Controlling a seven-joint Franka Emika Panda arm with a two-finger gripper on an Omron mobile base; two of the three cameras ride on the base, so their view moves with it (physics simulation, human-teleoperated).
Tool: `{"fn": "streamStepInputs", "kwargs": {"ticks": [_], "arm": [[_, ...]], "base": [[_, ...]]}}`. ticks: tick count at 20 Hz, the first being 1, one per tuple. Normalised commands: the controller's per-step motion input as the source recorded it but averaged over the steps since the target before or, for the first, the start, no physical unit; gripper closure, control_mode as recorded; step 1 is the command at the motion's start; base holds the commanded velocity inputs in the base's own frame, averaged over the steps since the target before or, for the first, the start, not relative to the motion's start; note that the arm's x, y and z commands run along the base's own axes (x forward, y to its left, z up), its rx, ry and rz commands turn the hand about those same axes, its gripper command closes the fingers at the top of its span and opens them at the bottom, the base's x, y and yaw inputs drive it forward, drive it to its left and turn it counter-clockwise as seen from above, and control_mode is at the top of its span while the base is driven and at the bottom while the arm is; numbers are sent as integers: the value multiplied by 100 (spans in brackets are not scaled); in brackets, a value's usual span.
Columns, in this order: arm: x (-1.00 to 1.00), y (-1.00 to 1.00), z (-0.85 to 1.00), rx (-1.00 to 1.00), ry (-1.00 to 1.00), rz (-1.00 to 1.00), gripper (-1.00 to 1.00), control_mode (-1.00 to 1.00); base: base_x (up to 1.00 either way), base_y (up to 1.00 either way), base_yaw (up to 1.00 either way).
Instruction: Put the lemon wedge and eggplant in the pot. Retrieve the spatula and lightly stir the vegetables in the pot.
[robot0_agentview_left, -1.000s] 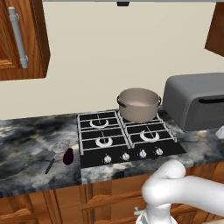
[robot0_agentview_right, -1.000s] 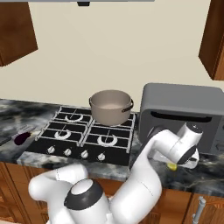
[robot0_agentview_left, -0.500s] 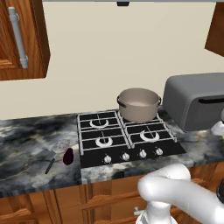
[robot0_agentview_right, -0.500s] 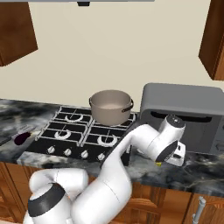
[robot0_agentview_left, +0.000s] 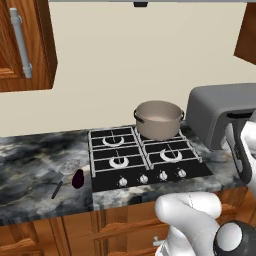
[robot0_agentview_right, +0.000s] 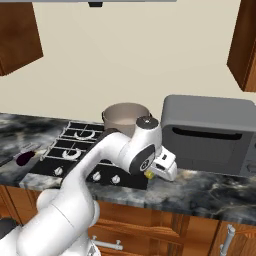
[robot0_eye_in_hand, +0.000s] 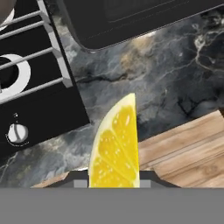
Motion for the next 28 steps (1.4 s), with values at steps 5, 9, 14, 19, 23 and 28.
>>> {"fn": "streamStepInputs", "kwargs": {"ticks": [5,9,14,19,23,28], "arm": [[2,82,39,-2,0,-3,100,-100],[4,87,23,-2,0,0,100,-100],[31,72,22,-1,-1,0,100,-100],[36,43,35,0,-10,3,100,-100],[54,37,35,0,-3,3,100,-100],[63,28,35,0,0,2,100,-100]], "base": [[0,0,0],[0,0,0],[0,0,0],[0,0,0],[0,0,0],[0,0,0]]}}
